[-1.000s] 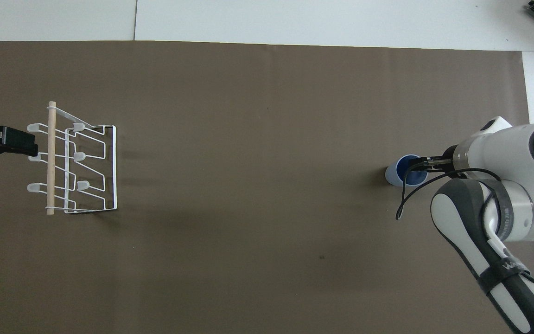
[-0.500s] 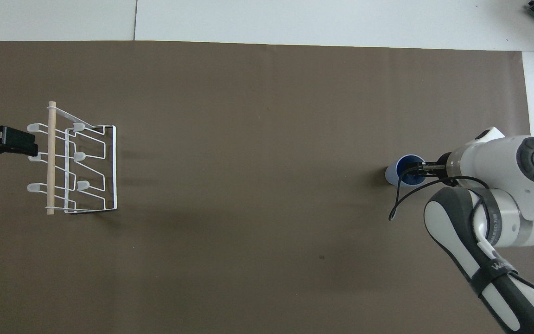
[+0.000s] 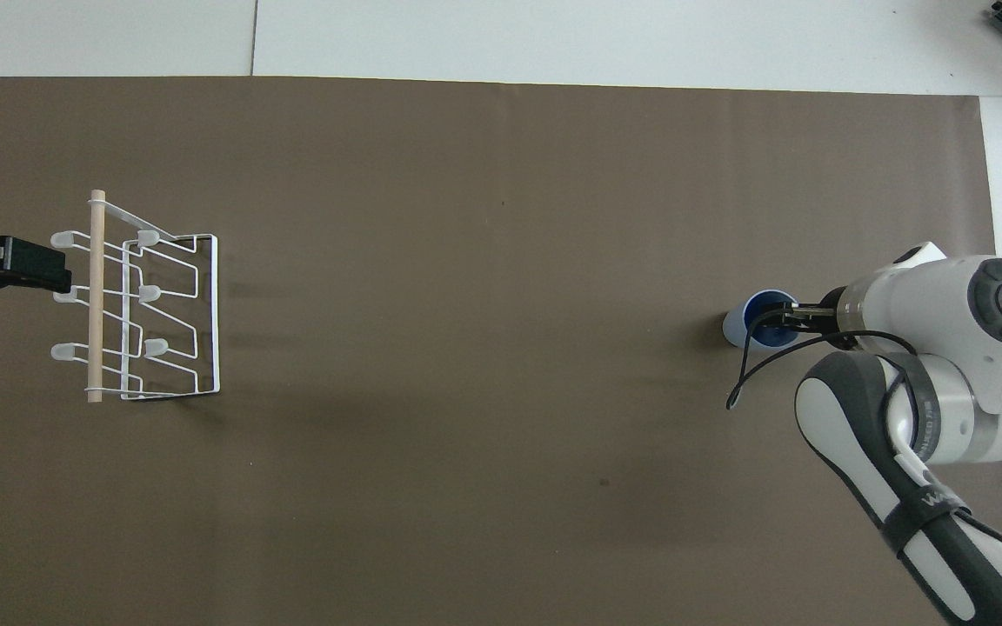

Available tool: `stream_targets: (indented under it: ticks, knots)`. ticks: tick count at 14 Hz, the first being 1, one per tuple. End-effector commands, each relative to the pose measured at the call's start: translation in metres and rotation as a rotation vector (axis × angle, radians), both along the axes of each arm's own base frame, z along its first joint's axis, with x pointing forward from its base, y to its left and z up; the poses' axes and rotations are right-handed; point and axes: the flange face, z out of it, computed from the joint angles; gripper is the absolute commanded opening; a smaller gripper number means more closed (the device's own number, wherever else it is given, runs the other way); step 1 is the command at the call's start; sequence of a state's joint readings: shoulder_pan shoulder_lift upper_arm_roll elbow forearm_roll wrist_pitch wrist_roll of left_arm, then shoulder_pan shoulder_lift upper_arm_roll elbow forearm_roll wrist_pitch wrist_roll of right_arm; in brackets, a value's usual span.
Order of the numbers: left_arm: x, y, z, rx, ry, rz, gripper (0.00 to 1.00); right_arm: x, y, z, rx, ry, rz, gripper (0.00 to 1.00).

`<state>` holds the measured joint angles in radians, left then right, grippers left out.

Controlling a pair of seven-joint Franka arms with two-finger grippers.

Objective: Hang cup on cup holder
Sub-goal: 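Close the right gripper on the rim of the blue cup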

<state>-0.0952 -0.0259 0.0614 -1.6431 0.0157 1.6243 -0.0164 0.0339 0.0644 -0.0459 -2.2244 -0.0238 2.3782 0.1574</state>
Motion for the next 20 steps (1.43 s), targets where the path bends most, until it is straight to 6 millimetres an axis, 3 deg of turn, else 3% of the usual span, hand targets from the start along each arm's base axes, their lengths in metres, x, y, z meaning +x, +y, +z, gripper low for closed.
stream_targets:
  ticks: [1,2,4,5,12,20]
  knots:
    - [-0.0079,0.0014,0.002,-0.011,0.004,-0.005,1.0,-0.0016,0.0116,-0.0002,0.017,-0.019,-0.069,0.68]
    - [-0.0075,0.0015,0.0012,-0.009,0.006,-0.004,1.0,-0.0016,0.0166,-0.0002,0.017,-0.019,-0.06,0.46]
    - [-0.0075,0.0022,0.0012,-0.011,0.006,-0.004,1.0,-0.002,0.0191,-0.0005,0.016,-0.016,-0.051,0.1]
    - [-0.0079,0.0022,0.002,-0.011,0.004,-0.002,1.0,-0.0023,0.0191,-0.0008,0.016,-0.013,-0.053,0.0]
    - [-0.0079,0.0022,0.002,-0.011,0.004,-0.002,1.0,-0.0034,0.019,-0.0011,0.014,-0.003,-0.03,0.0]
    - [-0.0075,0.0013,0.0012,-0.011,0.006,-0.004,1.0,-0.0016,0.019,0.0034,0.036,0.035,0.139,0.0]
